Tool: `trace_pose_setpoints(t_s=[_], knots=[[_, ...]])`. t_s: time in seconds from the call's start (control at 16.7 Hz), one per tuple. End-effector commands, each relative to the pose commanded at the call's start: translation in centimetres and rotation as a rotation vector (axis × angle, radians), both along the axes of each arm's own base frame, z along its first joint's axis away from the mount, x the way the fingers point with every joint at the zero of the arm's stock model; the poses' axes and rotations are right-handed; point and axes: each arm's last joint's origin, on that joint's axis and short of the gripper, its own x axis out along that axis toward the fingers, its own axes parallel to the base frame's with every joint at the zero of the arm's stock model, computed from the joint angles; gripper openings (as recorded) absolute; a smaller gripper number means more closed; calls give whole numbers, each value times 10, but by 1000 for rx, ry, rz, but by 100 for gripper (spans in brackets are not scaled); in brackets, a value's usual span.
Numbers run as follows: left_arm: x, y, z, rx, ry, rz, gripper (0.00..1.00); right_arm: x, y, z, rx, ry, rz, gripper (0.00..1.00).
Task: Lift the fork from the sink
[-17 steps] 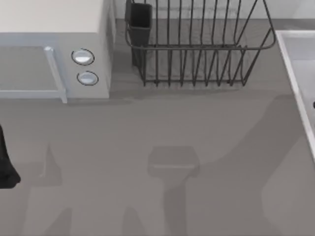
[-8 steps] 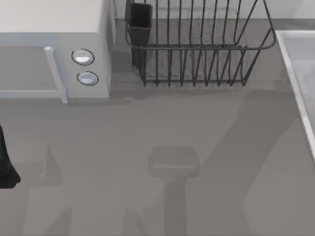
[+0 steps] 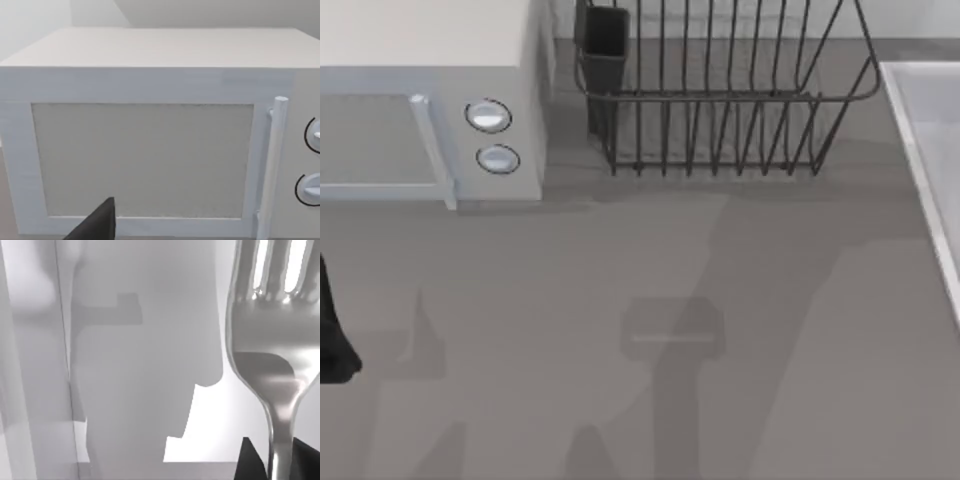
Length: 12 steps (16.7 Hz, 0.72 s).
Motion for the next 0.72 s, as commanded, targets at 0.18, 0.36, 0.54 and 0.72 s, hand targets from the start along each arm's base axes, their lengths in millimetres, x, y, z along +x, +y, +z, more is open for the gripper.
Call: trace_pose_setpoints(t_s=[0.18, 0.36, 0.54, 0.72], knots=[[0, 0, 0, 0, 0, 0, 100, 0, 0, -2, 1, 2, 0, 0], [0, 0, 0, 0, 0, 0, 100, -1, 18, 4, 3, 8, -1, 0], [0, 0, 0, 0, 0, 0, 100, -12, 77, 24, 6, 20, 0, 0], [0, 0, 0, 0, 0, 0, 100, -41, 161, 48, 7, 33, 5, 0]])
